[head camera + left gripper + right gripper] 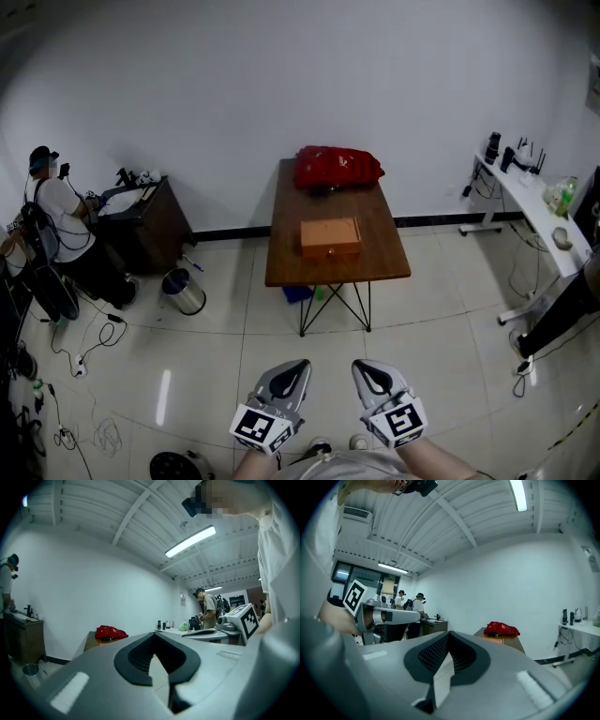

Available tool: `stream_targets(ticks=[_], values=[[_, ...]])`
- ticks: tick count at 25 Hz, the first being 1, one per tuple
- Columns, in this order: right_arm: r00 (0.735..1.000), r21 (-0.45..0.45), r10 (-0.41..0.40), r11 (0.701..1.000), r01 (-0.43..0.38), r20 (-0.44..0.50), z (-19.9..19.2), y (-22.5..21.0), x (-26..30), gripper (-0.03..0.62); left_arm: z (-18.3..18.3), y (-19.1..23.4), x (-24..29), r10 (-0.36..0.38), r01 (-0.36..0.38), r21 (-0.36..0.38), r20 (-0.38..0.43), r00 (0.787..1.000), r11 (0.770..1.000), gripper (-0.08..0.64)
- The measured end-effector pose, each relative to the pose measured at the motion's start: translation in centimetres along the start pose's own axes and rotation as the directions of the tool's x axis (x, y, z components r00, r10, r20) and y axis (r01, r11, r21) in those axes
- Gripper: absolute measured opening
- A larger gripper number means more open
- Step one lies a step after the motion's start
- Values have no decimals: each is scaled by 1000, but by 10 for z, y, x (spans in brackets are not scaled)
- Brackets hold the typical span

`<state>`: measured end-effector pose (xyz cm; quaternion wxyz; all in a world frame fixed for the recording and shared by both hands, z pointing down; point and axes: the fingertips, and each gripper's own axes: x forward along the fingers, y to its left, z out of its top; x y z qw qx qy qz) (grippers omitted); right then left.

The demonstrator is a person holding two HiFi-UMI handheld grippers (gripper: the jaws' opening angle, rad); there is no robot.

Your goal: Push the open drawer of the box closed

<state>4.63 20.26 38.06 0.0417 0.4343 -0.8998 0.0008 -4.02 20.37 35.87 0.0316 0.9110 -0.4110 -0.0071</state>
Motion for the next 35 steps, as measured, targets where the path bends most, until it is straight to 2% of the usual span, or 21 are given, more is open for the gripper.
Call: stream_targets(ticks=[6, 13, 17, 23, 35], values=[[1000, -36, -11, 999, 10, -12, 3, -25, -26, 6, -7, -24, 15, 7, -7, -3, -15, 1000, 1000, 5], [1000, -14, -3, 1000, 3, -5, -1, -41, -33, 6, -6, -30, 31, 15, -15, -13, -16, 1000, 1000, 5], [1000, 9, 2, 1000, -1, -17, -5, -44, -28, 8, -9, -27, 36, 23, -23, -11, -15, 1000, 1000, 5], [1000, -11, 4, 1000, -4, -16, -4, -53, -19, 6, -5, -20, 44, 25, -25, -10, -8, 1000, 1000, 5], [999, 4, -7, 1000, 7, -32, -10, -59, -4, 8, -2, -4, 51, 27, -27, -10, -10, 1000, 1000, 5]])
